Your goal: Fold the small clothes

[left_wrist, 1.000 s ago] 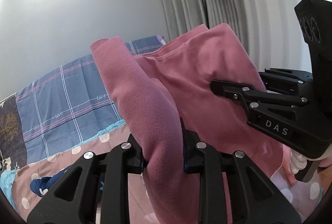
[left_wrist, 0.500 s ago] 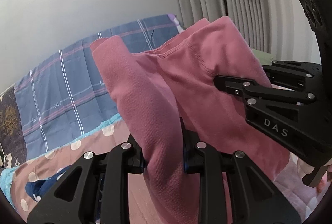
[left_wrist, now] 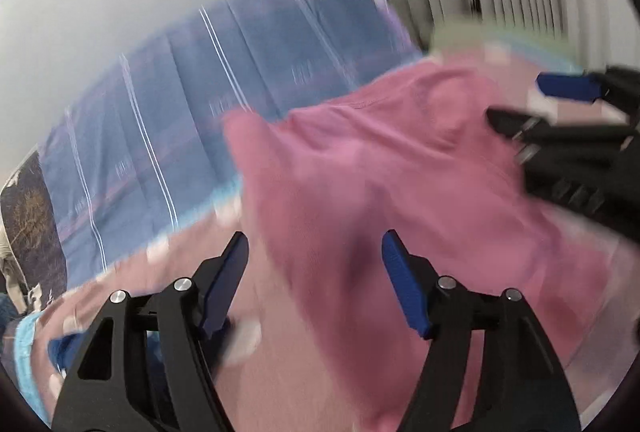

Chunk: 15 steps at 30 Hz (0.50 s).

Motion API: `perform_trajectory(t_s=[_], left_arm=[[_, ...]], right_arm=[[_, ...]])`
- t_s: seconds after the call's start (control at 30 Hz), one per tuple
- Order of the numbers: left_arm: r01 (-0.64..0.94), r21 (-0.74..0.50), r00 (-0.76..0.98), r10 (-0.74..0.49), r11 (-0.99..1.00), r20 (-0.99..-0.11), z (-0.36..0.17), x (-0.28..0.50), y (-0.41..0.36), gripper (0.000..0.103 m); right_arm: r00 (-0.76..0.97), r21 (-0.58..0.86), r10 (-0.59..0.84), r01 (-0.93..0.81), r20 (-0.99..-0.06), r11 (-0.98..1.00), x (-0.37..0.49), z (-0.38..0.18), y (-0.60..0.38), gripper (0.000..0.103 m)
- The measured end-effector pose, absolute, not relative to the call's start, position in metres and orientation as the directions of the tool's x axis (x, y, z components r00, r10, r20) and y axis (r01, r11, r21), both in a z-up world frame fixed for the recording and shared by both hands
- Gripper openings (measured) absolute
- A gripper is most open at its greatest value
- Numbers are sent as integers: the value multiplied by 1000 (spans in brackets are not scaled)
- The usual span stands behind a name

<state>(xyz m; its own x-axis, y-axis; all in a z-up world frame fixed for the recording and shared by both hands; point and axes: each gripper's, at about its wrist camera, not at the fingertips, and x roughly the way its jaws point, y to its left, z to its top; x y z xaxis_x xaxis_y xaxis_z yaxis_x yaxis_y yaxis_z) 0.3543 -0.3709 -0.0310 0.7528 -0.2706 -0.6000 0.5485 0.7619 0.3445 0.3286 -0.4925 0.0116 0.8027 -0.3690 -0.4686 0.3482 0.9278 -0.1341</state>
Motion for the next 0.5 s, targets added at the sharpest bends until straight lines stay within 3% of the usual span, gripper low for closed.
perform_trajectory(t_s=[0.07, 0.17, 0.33, 0.5], left_arm=[[544, 403, 765, -237, 736, -600, -58, 348, -367, 70], [556, 368, 763, -284, 745, -580, -69, 336, -359, 70], [535, 344, 764, -268, 771, -587, -69, 334, -359, 67], [550, 286, 743, -303, 785, -597, -55, 321, -345, 68]], right_arm=[[747, -105, -346, 351, -568, 931, 332, -21, -495, 57], [660, -152, -326, 308, -677, 939, 330, -80, -487, 57], [645, -90, -302, 341, -701, 936, 322, -94, -490, 59], [646, -161, -349, 333, -679, 929, 310, -90, -477, 59]])
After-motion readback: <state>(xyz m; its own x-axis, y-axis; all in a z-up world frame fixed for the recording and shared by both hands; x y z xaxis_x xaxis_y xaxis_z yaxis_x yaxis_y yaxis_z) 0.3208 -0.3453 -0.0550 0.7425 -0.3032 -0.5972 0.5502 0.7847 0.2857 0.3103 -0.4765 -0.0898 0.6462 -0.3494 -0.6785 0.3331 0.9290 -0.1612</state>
